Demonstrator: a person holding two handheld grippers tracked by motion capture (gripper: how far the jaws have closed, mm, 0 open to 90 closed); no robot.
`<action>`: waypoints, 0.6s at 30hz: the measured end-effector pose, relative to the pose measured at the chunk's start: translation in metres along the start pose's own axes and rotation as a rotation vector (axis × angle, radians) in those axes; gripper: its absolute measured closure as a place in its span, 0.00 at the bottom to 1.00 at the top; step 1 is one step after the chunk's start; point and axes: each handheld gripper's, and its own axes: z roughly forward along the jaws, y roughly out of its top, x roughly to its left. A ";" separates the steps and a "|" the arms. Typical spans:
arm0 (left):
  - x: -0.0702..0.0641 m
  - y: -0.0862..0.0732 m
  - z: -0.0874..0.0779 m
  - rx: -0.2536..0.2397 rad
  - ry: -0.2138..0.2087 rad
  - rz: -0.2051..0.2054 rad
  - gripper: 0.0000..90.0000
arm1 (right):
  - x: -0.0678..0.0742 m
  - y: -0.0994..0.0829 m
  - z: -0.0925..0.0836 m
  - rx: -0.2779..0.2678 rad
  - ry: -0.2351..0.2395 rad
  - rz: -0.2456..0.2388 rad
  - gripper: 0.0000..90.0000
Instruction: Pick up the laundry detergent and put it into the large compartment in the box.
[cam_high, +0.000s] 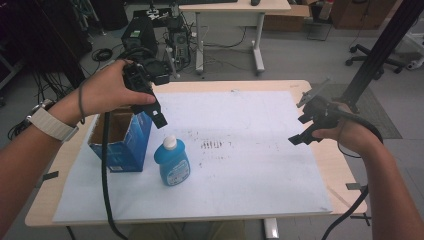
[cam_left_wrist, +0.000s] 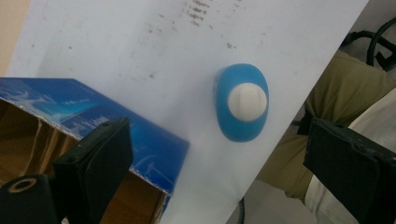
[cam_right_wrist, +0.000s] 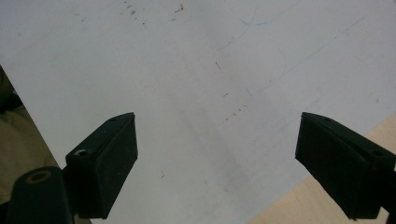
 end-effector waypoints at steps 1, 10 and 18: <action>-0.001 -0.001 0.000 0.000 -0.005 -0.006 0.09 | 0.000 0.000 0.000 -0.001 0.000 0.002 0.14; -0.003 -0.006 0.007 -0.001 -0.024 -0.056 0.09 | 0.001 -0.001 -0.001 -0.003 -0.002 0.002 0.14; -0.006 -0.008 0.015 0.006 -0.022 -0.091 0.09 | 0.002 -0.001 0.000 -0.006 0.000 -0.001 0.14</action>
